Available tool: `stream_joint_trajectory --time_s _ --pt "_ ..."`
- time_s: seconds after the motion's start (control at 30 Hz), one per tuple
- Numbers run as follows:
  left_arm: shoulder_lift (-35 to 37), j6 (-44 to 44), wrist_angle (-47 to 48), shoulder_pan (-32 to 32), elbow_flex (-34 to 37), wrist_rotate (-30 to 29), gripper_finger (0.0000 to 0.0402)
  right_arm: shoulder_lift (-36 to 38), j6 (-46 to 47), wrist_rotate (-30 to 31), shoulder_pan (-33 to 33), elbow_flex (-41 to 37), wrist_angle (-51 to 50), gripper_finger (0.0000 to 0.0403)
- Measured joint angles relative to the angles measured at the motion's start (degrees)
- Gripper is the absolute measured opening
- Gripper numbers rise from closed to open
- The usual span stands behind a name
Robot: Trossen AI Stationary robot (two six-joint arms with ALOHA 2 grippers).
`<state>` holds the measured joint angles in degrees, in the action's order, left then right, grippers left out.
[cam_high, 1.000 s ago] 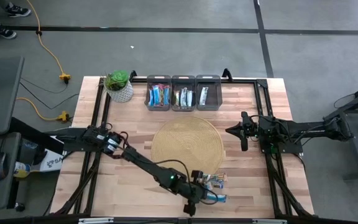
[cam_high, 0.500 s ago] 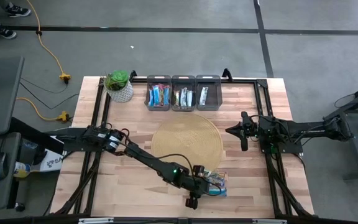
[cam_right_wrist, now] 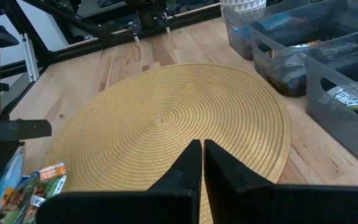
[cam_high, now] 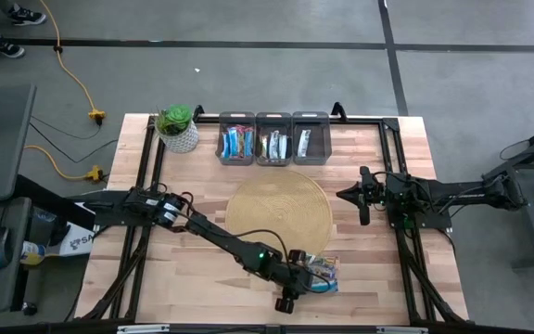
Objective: Pick and place Granola Bars by type
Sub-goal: Put the blue granola bar into the right black bin
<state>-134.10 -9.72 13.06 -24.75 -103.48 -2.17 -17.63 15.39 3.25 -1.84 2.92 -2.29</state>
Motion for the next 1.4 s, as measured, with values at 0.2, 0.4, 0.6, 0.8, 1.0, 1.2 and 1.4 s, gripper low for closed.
stream_joint_trajectory --time_s 0.2,0.4,0.6,0.8,1.0,1.2,1.4 --pt "-0.1 0.0 0.0 0.0 0.0 0.3 0.0135 0.0 0.0 0.0 0.0 0.0 0.0 0.0" --pt "-0.1 0.0 0.0 0.0 0.0 0.1 0.0135 0.0 0.0 0.0 0.0 0.0 0.0 0.0" --pt "-0.1 0.0 0.1 0.0 0.0 -0.2 0.0097 0.0 0.0 0.0 0.0 0.0 0.0 0.0" --pt "-0.1 0.0 0.4 0.0 0.0 0.4 0.0022 0.0 0.0 0.0 0.0 0.0 0.0 0.0" --pt "-0.1 0.0 0.3 0.0 0.0 0.6 0.001 0.0 0.0 0.0 0.0 0.0 0.0 0.0" --pt "-0.2 0.0 -1.4 0.0 0.0 0.6 0.0003 0.0 0.0 0.0 0.0 0.0 0.0 0.0" --pt "-0.3 0.1 -2.5 0.0 -2.1 0.4 0.0002 0.0 0.0 0.0 0.0 0.0 0.0 0.0"
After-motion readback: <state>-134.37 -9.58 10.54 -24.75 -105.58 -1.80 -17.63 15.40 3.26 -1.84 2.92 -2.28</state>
